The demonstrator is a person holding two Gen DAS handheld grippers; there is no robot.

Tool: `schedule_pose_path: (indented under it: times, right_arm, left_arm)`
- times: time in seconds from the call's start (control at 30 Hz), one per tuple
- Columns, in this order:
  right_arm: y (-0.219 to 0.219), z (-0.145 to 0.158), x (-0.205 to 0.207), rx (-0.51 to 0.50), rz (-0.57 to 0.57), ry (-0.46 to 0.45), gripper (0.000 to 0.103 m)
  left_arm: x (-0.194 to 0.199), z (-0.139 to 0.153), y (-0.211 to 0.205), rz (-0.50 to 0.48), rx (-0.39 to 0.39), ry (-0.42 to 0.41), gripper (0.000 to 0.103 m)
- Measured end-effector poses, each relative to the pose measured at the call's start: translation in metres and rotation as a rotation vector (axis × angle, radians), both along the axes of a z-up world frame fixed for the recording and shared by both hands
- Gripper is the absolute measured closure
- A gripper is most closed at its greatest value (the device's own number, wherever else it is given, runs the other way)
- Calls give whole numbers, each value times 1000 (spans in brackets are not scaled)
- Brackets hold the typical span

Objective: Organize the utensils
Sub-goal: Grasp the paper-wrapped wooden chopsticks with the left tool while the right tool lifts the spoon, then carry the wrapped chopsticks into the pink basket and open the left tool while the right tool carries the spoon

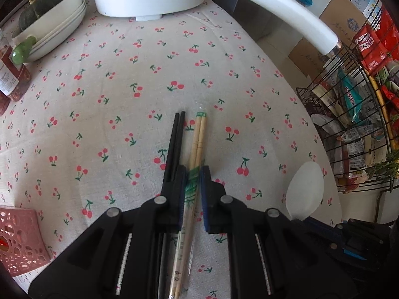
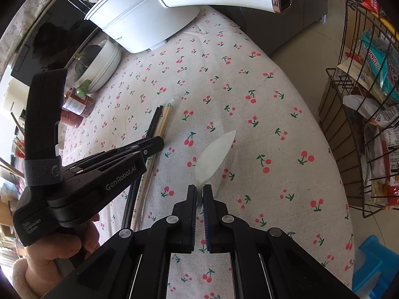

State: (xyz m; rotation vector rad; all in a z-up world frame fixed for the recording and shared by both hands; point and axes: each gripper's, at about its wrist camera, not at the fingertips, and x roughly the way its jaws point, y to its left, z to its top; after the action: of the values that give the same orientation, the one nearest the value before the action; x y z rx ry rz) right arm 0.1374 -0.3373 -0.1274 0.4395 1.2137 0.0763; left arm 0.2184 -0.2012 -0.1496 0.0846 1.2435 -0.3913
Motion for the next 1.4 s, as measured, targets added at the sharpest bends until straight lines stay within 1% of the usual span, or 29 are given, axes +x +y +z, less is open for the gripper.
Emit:
schedule_pose_path:
  times: [0.1, 0.17, 0.23, 0.3, 0.43, 0.53, 0.67, 0.73, 0.8, 0.9, 1.0, 1.13, 1.17, 1.23, 1.33, 1.4]
  right_arm:
    - [-2, 3, -1, 4, -10, -10, 98]
    - [-4, 6, -3, 5, -21, -21, 98]
    - [-8, 12, -6, 5, -39, -41, 98]
    - [-13, 20, -10, 5, -63, -71, 98]
    - [-25, 37, -18, -7, -120, -127, 98]
    - [-32, 49, -25, 3, -151, -157, 98]
    - [-29, 70, -35, -8, -156, -219, 98]
    - [-22, 81, -40, -15, -147, -254, 98]
    - [-14, 92, -47, -14, -133, -287, 98]
    - [1, 104, -53, -7, -101, -326, 98]
    - [17, 111, -55, -10, -76, -350, 98]
    - [36, 110, -50, -10, -48, -351, 98]
    - [40, 108, -48, -9, -43, -348, 98]
    - [47, 106, -44, -10, -36, -340, 98]
    - [53, 103, -38, -8, -30, -337, 98]
    - [56, 102, -36, -14, -26, -337, 98]
  left_arm:
    - [-2, 0, -10, -33, 65, -13, 90]
    - [-4, 1, -16, -58, 111, -32, 92]
    - [-11, 5, -19, -65, 117, -61, 92]
    - [-22, 16, -16, -77, 79, -105, 92]
    - [-54, 47, -3, -109, 42, -200, 92]
    - [-81, 71, 10, -135, 4, -263, 92]
    - [-122, 103, 33, -153, -85, -333, 92]
    - [-144, 120, 46, -164, -126, -387, 92]
    - [-163, 138, 65, -152, -176, -436, 92]
    - [-174, 165, 101, -77, -241, -499, 92]
    - [-174, 188, 139, 27, -308, -565, 92]
    - [-170, 210, 185, 176, -362, -728, 92]
    - [-166, 212, 194, 212, -372, -765, 92]
    - [-162, 210, 210, 283, -366, -835, 92]
    - [-149, 197, 225, 364, -339, -910, 92]
    - [-138, 186, 232, 403, -319, -941, 92]
